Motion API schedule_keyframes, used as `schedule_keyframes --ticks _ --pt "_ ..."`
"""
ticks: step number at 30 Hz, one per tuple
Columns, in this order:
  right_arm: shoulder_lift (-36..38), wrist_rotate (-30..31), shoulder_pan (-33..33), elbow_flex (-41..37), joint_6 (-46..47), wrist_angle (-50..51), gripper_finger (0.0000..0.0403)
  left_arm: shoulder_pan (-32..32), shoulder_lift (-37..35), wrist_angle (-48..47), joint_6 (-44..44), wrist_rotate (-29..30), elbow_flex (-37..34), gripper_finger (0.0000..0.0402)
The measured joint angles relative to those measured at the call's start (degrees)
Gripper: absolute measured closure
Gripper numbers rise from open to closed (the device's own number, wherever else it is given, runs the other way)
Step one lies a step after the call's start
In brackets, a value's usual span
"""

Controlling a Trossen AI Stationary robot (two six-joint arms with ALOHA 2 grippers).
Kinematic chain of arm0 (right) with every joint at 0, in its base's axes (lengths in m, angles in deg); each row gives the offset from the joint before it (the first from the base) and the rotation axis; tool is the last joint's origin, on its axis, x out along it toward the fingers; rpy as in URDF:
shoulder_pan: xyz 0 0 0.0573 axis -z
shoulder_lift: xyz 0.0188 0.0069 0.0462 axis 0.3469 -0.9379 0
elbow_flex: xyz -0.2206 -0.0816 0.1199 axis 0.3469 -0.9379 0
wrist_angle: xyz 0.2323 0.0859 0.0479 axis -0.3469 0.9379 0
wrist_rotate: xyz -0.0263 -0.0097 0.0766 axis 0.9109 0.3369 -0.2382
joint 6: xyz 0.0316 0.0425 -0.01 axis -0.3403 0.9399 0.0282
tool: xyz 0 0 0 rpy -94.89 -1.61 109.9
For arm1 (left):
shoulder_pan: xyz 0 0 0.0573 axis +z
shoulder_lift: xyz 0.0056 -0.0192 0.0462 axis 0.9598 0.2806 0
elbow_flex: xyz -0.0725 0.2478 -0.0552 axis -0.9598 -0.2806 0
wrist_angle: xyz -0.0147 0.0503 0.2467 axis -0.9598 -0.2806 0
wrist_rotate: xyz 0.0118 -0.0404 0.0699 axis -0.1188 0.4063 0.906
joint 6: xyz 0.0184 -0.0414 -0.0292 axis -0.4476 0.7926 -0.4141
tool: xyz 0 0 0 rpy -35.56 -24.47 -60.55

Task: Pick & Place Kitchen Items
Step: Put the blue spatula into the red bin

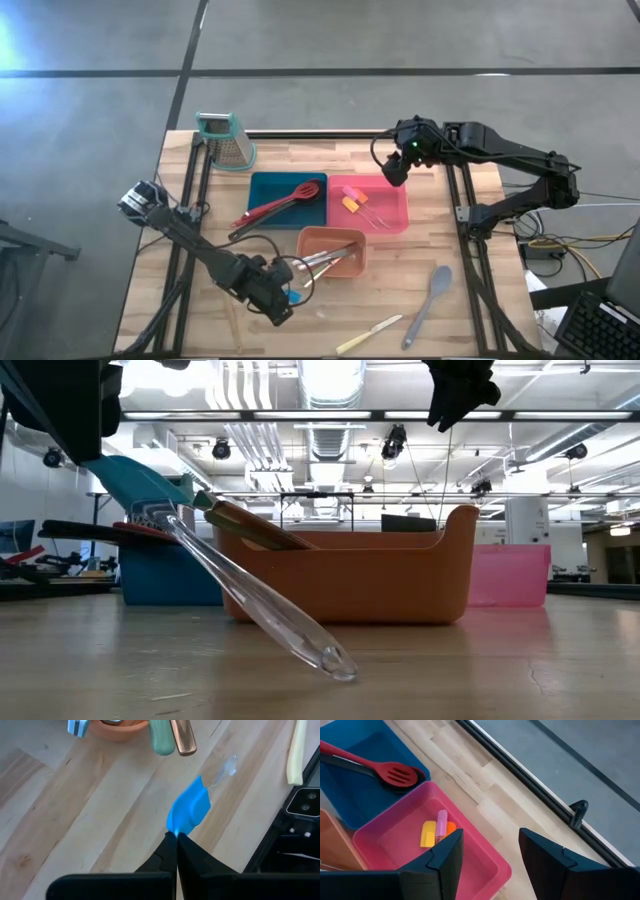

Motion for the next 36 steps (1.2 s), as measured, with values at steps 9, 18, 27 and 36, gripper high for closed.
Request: schedule_keyframes --ticks 9,18,27,36 --pt "0.0 0.0 0.0 0.0 0.0 0.3 0.0216 1.2 -4.3 0.1 0.0 -0.3 0.1 0.0401" --pt "0.0 -0.1 0.0 0.0 -0.3 2.8 0.0216 5.6 -9.4 3.0 -5.4 -0.5 0.1 0.0402" --pt "0.0 0.1 0.1 0.0 -0.5 4.5 0.0216 18.1 -10.5 3.7 -19.9 -0.6 0.7 0.0401" --pt "1.8 7.8 0.1 0.0 0.3 10.7 0.0216 37.7 -7.0 10.1 -39.0 -4.1 2.8 0.0401"
